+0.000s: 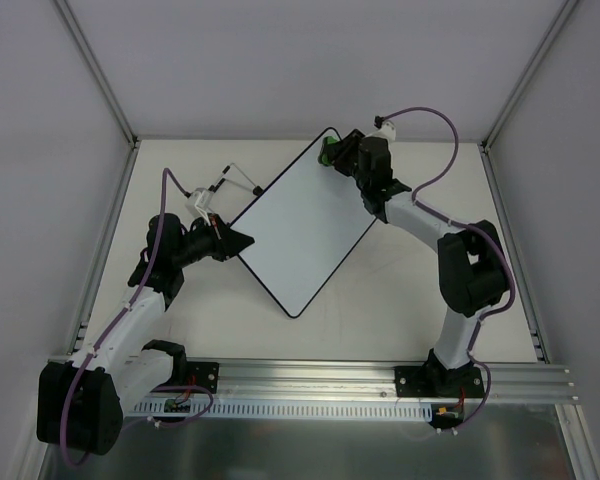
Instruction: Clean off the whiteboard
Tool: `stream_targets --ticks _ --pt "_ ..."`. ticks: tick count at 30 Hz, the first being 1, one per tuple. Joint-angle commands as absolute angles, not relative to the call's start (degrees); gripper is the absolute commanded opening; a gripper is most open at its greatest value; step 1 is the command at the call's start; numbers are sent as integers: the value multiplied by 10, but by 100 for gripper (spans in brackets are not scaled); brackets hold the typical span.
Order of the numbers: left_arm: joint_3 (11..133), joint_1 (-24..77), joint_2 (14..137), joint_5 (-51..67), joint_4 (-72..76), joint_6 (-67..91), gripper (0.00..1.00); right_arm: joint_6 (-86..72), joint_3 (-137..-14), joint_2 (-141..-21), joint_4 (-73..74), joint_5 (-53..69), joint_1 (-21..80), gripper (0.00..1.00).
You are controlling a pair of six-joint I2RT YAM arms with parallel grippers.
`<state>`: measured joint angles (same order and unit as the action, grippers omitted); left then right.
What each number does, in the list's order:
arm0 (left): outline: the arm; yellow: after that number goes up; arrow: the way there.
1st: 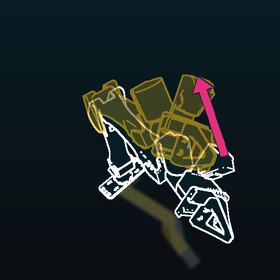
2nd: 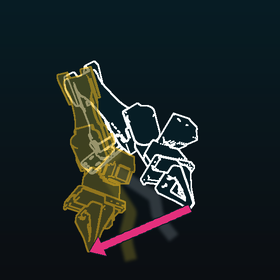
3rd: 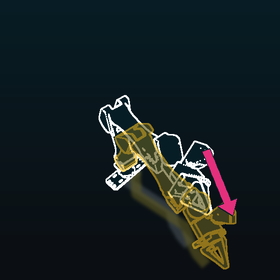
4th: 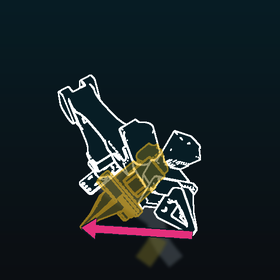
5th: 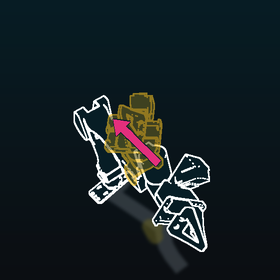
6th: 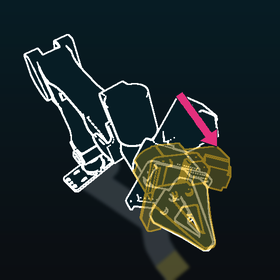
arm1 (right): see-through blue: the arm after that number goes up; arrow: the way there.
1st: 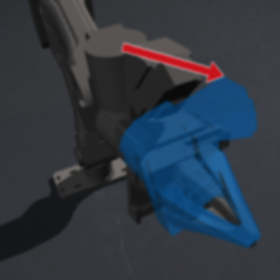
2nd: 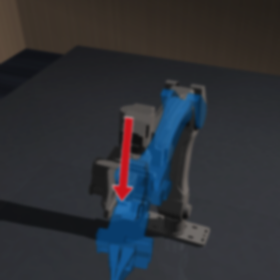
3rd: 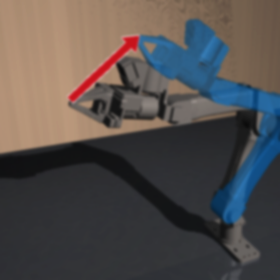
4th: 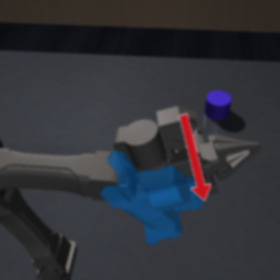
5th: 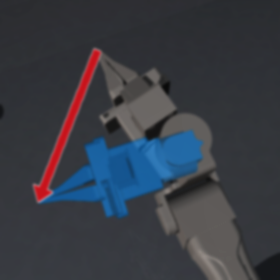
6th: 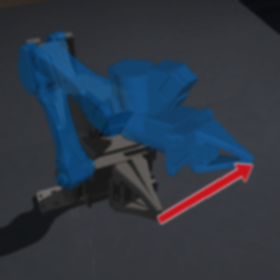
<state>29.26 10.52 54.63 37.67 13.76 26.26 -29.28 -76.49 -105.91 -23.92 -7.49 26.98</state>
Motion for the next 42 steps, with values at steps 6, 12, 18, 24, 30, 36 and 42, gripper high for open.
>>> stream_targets --ticks 6,12,18,24,30,36,42 --pt "282 132 558 430 84 127 0 -332 -604 -1054 -278 -100 223 0" --pt "283 133 562 432 83 127 0 -327 -523 -1055 -278 -96 194 0" --pt "283 133 562 430 83 127 0 -309 -533 -1042 -278 -81 192 0" --pt "282 133 555 418 83 128 0 -294 -487 -990 -268 -101 169 0" --pt "282 133 547 400 84 129 0 -260 -422 -880 -163 -155 123 0" --pt "283 133 536 380 83 134 0 -215 -404 -799 -39 -240 111 0" --pt "287 132 514 352 83 137 0 -232 -399 -775 44 -266 72 0"
